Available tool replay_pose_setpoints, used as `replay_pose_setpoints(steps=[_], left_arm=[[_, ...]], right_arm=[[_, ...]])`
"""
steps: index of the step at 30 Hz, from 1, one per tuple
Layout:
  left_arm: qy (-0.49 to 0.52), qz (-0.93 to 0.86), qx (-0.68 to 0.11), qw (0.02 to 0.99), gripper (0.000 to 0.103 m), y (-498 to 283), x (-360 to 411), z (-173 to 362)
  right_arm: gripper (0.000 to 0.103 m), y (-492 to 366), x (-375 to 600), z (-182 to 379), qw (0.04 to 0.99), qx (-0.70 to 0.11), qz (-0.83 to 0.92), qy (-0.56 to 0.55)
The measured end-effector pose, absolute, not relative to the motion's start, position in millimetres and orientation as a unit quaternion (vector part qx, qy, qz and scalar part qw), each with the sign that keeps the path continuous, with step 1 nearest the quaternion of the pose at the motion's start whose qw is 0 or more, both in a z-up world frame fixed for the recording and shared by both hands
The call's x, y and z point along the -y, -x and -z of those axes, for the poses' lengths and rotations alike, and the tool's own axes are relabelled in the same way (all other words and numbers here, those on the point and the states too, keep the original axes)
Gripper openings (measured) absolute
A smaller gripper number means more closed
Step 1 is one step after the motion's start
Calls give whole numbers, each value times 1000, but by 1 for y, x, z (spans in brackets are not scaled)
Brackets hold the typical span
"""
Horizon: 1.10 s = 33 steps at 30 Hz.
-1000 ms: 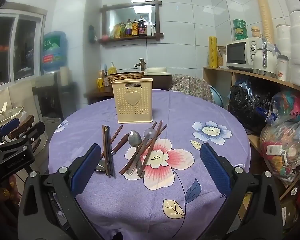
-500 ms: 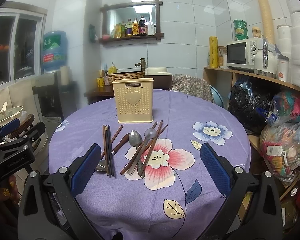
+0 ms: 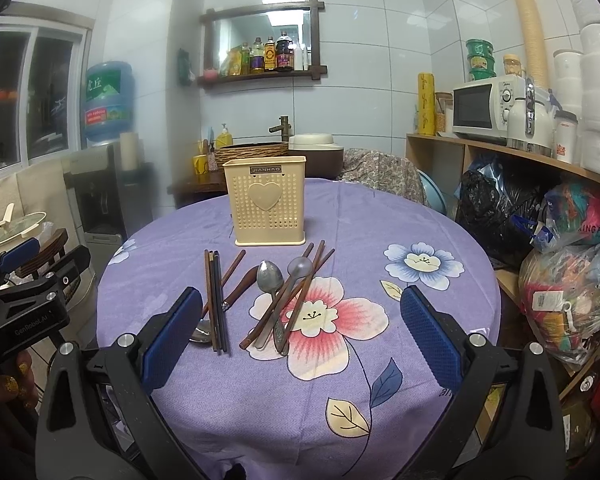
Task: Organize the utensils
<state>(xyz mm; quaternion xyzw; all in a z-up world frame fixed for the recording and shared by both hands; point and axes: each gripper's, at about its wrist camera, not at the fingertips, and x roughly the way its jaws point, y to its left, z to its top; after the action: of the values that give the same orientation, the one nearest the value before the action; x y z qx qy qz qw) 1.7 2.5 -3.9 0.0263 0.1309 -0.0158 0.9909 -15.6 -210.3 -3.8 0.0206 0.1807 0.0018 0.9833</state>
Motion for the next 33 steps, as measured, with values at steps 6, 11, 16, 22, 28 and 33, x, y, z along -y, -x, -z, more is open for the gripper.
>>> replay_pose_setpoints(steps=[6,11,16,22,28,33], left_arm=[[-27,16,-131,991,98,-2,-3,5],[-26,16,-132,991,98,-1,-4,5],[-26,15,-133,991,98,-2,-4,5],[-28,15,-137,990,98,-3,-5,5],[-28,15,-137,990,98,-3,-5,6],[-28,14,-140,990,98,-3,-5,5]], right_arm=[[98,16,211,4,983,-181,-1,-21],[98,16,211,4,983,-181,-1,-21],[98,16,211,4,983,-180,-1,-21],[98,16,211,4,983,-181,-1,-21],[98,16,212,5,983,-182,-1,-21],[98,16,212,5,983,-183,-1,-22]])
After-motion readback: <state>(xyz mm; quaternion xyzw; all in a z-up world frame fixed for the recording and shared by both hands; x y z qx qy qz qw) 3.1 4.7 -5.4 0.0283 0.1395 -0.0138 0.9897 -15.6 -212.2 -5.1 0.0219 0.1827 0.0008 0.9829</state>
